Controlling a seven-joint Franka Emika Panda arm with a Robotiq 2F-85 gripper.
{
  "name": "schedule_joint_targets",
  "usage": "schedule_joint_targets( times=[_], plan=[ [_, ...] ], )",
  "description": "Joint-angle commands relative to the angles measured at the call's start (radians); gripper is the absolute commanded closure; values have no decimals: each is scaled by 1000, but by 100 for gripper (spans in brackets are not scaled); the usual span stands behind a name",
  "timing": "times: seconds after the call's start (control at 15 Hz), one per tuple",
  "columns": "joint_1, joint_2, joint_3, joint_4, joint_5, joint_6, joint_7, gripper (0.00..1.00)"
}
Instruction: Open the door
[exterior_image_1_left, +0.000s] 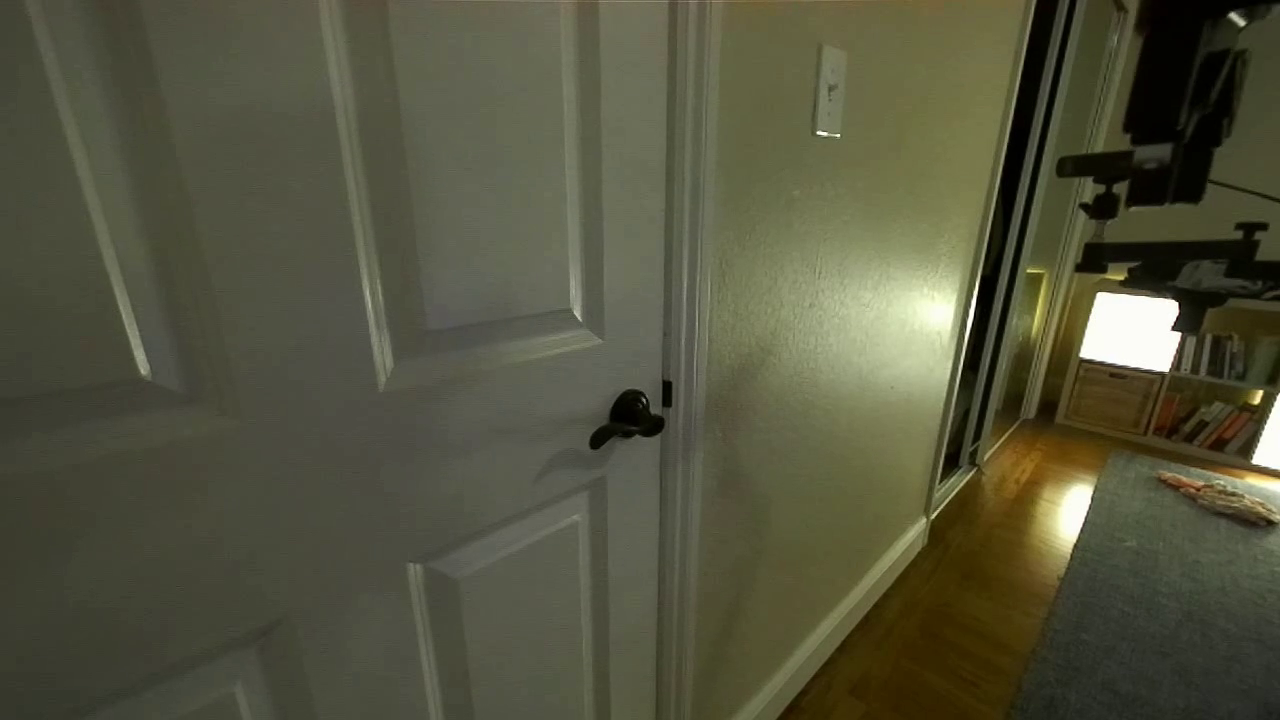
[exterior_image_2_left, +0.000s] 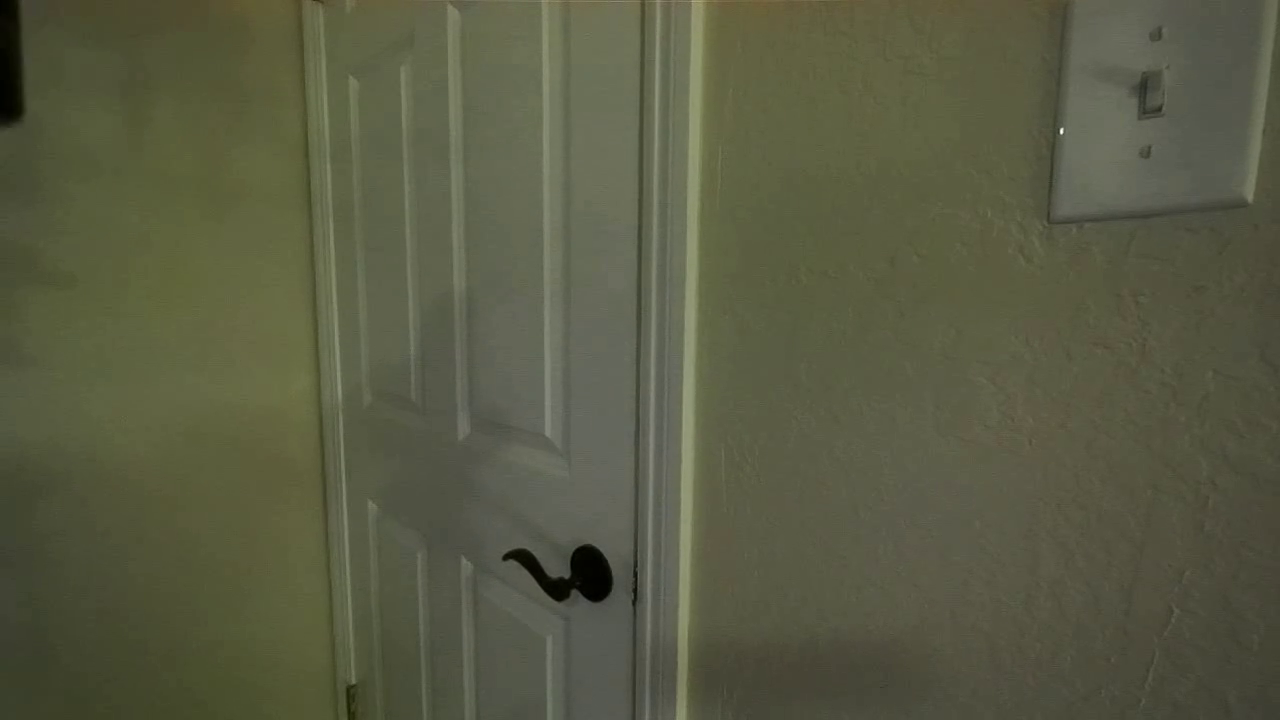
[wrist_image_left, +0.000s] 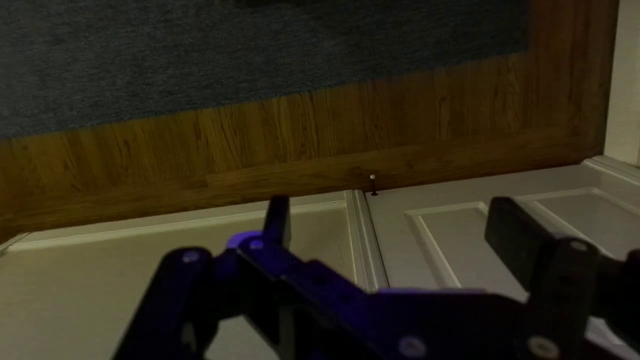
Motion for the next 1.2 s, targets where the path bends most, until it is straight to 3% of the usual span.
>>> schedule_joint_targets(
  times=[0.0,0.33,1.0,1.13],
  plan=[
    [44,92,45,2,63,161,110,0],
    [95,216,116,53,53,335,188,0],
    [106,216,101,44,48,319,162,0],
    [107,253,116,46,59,362,228,0]
  ],
)
